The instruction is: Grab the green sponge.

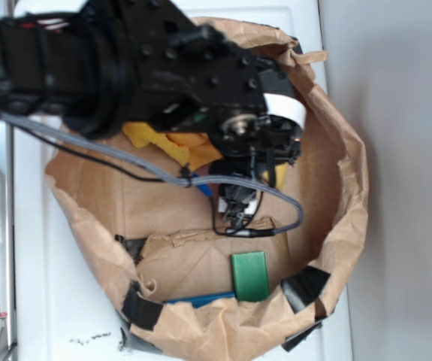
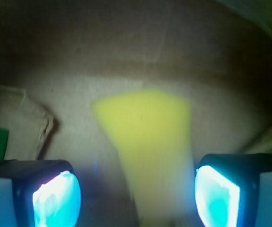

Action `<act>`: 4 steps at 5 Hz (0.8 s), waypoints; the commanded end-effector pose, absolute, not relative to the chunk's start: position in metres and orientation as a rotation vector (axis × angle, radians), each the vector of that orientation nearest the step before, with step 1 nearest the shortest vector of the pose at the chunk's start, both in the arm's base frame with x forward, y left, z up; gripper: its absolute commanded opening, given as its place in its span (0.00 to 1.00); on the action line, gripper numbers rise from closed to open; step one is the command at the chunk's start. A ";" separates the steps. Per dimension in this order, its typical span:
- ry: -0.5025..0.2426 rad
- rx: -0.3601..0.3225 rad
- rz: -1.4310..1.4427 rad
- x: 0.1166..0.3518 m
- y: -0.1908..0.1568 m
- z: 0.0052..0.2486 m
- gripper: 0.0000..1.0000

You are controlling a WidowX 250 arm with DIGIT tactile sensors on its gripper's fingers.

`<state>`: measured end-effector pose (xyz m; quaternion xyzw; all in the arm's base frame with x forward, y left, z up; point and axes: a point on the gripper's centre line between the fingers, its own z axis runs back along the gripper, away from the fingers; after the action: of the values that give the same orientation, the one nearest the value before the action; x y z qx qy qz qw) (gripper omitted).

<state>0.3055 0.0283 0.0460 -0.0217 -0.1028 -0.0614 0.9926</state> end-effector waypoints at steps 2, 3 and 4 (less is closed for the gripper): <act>-0.290 0.039 -0.141 0.329 0.018 0.035 0.00; -0.311 -0.003 -0.156 0.331 0.020 0.040 0.00; -0.341 -0.032 -0.160 0.330 0.020 0.055 0.00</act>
<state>0.3191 0.0173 0.0304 -0.0245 -0.1295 -0.0812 0.9879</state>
